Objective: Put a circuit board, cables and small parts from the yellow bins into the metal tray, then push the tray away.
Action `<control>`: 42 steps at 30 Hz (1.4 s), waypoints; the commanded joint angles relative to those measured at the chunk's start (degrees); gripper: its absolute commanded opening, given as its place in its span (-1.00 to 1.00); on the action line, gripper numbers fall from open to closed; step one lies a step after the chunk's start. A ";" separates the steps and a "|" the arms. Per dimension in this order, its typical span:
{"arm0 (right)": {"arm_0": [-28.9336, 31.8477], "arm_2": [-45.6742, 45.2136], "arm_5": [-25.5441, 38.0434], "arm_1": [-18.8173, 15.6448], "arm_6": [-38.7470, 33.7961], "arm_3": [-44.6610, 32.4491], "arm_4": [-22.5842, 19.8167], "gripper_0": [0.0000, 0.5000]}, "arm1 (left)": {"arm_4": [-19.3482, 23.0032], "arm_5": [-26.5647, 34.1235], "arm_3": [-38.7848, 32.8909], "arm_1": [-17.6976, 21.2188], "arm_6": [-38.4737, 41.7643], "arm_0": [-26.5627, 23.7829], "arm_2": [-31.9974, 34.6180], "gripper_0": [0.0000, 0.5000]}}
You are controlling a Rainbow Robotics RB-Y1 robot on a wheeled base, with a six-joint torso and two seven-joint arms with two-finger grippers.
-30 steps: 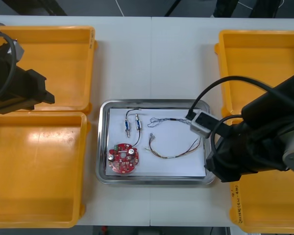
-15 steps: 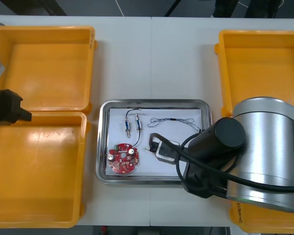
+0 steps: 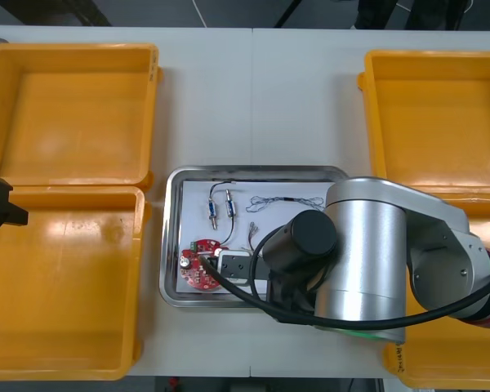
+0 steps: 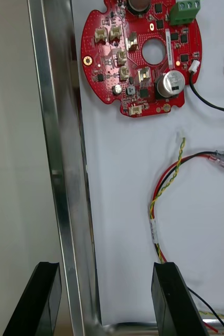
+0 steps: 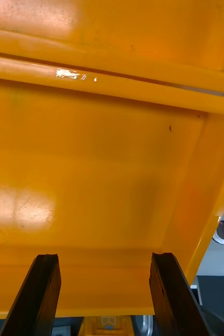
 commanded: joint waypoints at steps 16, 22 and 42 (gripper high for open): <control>-1.61 11.26 -0.87 6.85 1.22 6.95 9.81 1.00 | -2.60 0.37 2.33 2.72 -11.88 2.49 1.73 1.00; -1.35 11.87 -1.13 7.91 1.05 9.41 9.89 1.00 | -2.86 0.37 2.33 2.72 -12.15 2.49 1.73 1.00; 1.82 12.40 -3.50 10.54 0.52 13.71 12.79 1.00 | -2.86 0.37 2.33 2.72 -12.32 2.49 1.73 1.00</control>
